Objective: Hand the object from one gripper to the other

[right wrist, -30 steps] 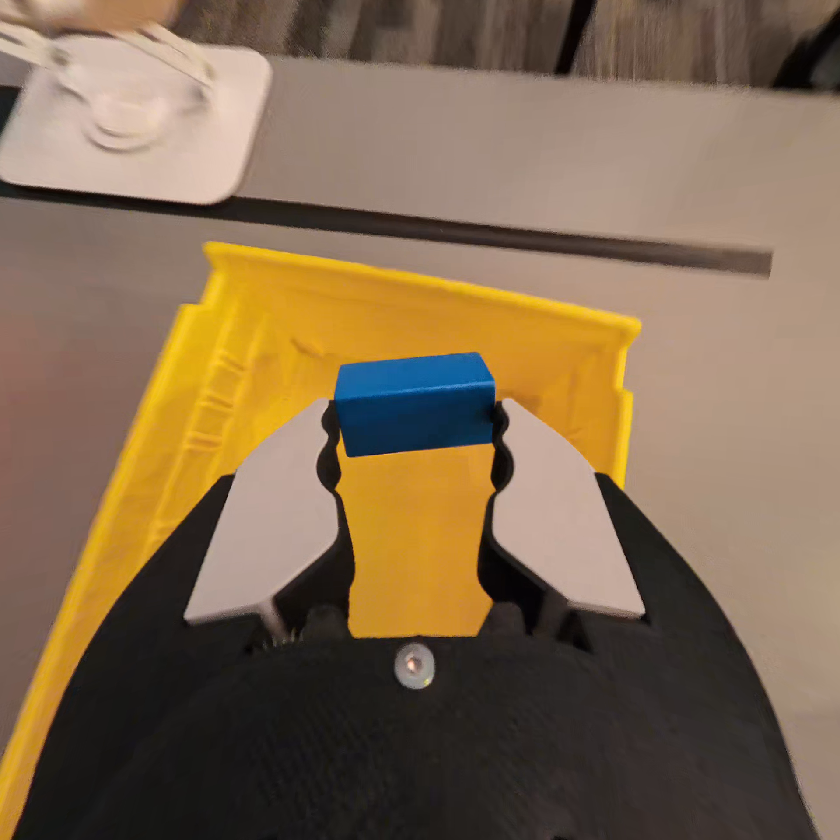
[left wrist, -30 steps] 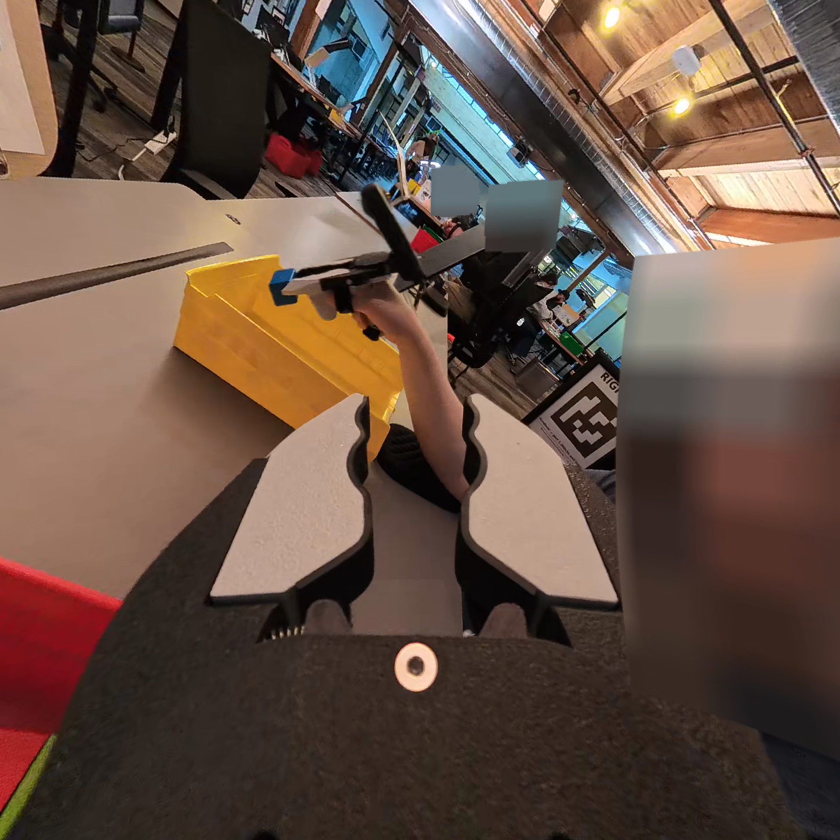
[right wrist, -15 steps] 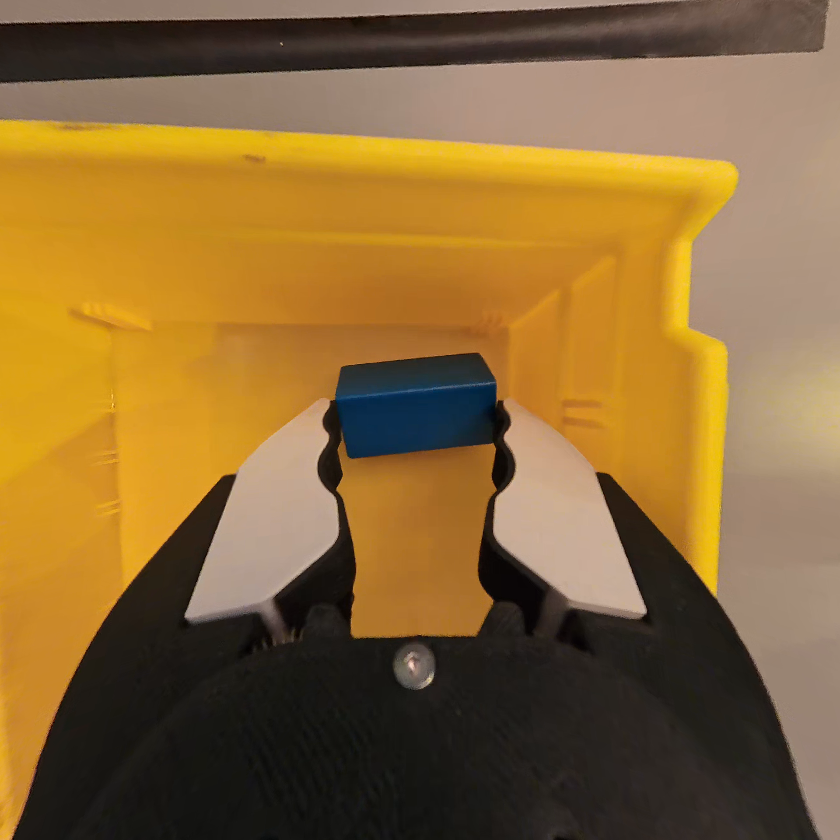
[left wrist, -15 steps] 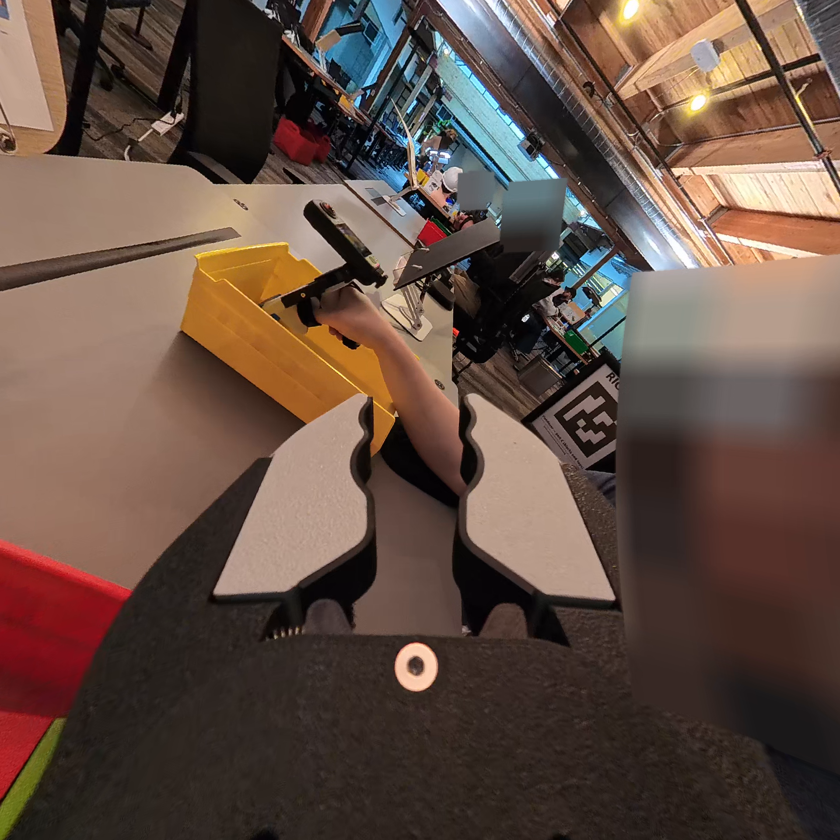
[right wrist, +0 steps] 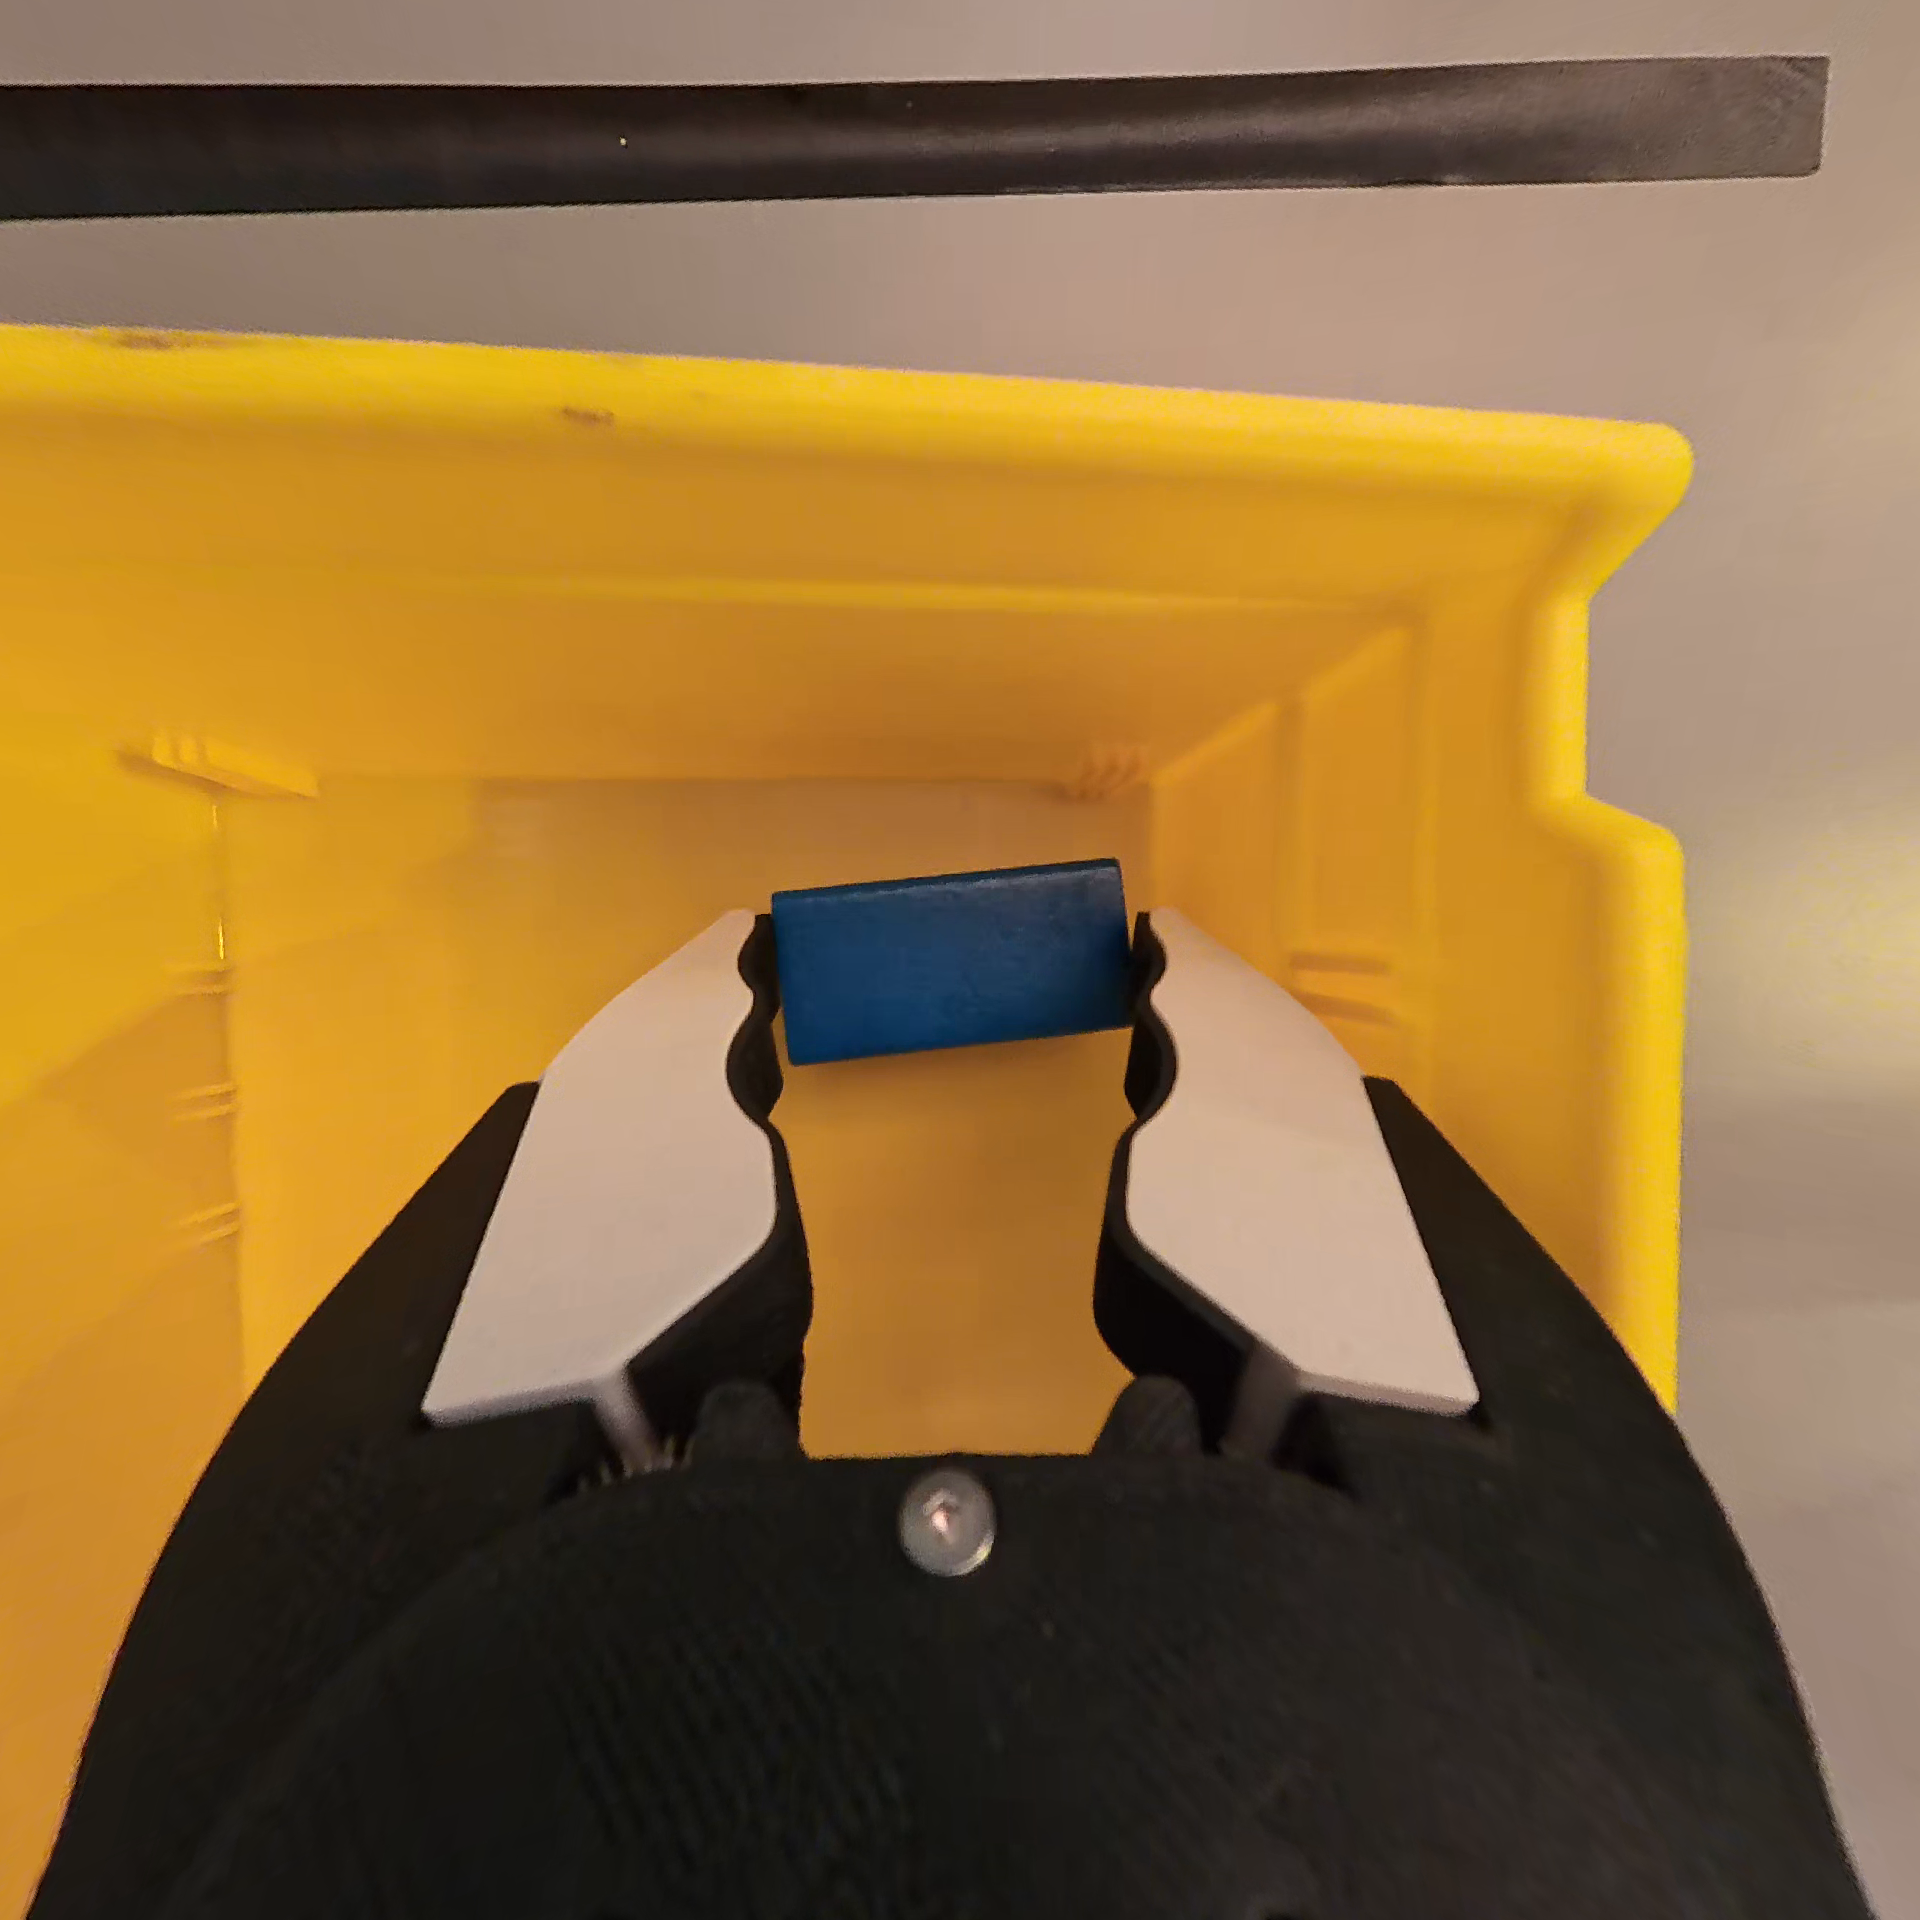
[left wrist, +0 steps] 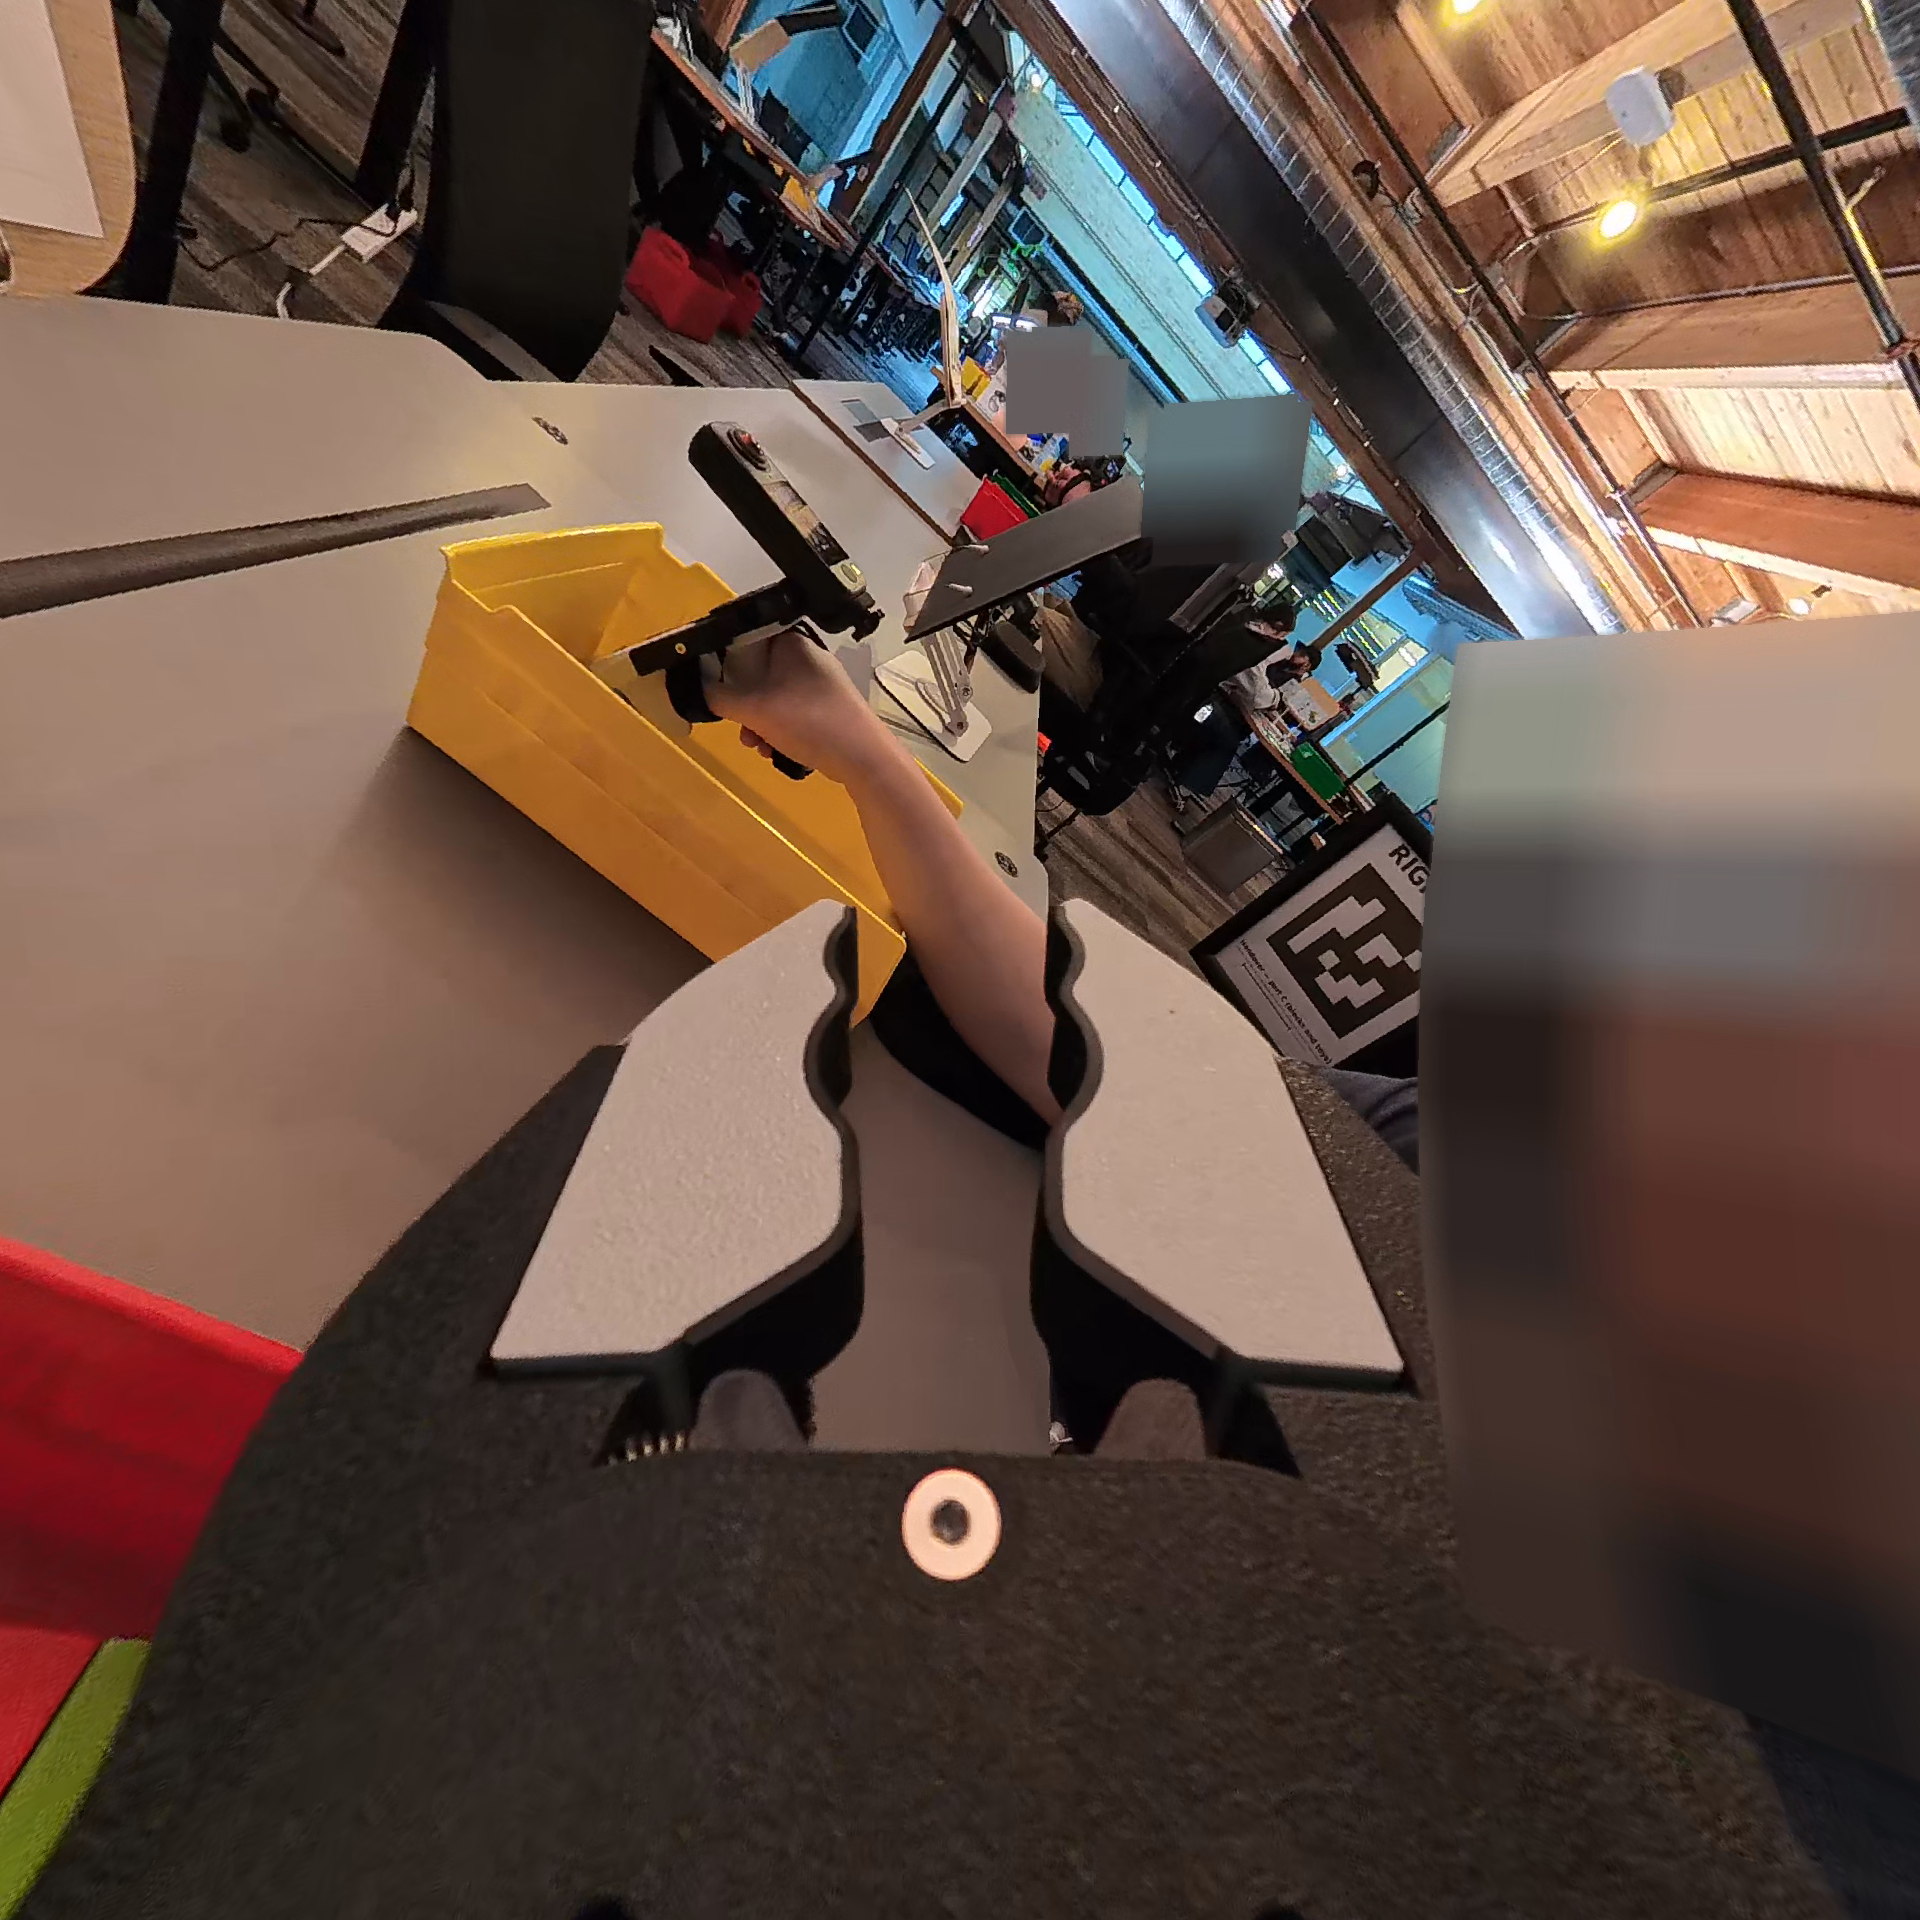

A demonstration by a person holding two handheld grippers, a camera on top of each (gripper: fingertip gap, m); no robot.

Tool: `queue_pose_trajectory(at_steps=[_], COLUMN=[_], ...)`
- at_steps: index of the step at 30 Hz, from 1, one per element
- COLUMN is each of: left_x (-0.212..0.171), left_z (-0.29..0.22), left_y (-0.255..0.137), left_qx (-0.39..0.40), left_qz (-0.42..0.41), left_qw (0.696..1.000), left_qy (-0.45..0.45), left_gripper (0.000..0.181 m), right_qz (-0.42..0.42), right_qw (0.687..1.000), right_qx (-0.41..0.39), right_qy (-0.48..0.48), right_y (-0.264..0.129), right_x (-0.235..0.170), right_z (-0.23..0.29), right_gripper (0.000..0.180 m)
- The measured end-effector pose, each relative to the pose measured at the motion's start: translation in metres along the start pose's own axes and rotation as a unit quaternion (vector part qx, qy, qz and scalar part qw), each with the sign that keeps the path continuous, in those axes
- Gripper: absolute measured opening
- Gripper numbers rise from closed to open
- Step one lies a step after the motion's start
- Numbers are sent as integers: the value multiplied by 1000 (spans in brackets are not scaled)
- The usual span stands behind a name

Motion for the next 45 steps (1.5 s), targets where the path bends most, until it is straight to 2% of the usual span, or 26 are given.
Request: queue_pose_trajectory(at_steps=[7,10,13,15,17,19,23,25,27,28,31,34,38,41,45], left_x=[2,2,-5,-15,-29,-41,-58,-73,-83,-84,-91,-97,-107,-110,-111], left_z=[2,18,40,55,67,77,103,114,124,130,144,154,163,170,177], left_y=[-11,-31,-59,-75,-89,-99,-110,-115,-113,-112,-118,-118,-127,-127,-126], left_qx=[31,133,278,362,423,455,493,512,512,515,557,573,616,620,607], left_qz=[-1,10,57,120,191,223,262,288,284,282,305,311,355,354,314], left_qw=[999,990,957,921,882,861,829,803,793,790,751,734,677,674,698], left_qy=[17,38,63,83,84,36,-34,-103,-168,-177,-179,-189,-189,-191,-212], left_gripper=[34,34,34,34,32,30,30,30,28,26,26,26,31,32,35], right_qz=[-43,-64,-95,-127,-159,-185,-218,-224,-226,-226,-220,-213,-208,-201,-186], right_qw=[998,996,992,986,979,971,960,957,954,953,953,954,954,955,959], right_qx=[35,49,71,91,114,134,160,168,178,183,188,188,189,187,181], right_qy=[-3,-21,-46,-57,-63,-67,-78,-78,-79,-81,-88,-95,-102,-108,-118], right_y=[-15,-31,-55,-77,-101,-124,-156,-165,-171,-172,-173,-171,-170,-168,-164], right_x=[9,14,21,26,30,32,31,30,29,28,26,25,24,23,21], right_z=[9,18,27,33,37,40,42,43,44,45,47,49,52,53,54], right_gripper=[65,65,66,65,65,66,65,65,65,65,66,66,66,66,66])
Point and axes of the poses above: each gripper's, where its closed fingertips meet, y out along the fingers, x out of its top, z = x × y across the jaws, the point moved 6 cm from there along -y, back along the fingers, and after that the axes turned 7 degrees about y, right-handed, at the moved point
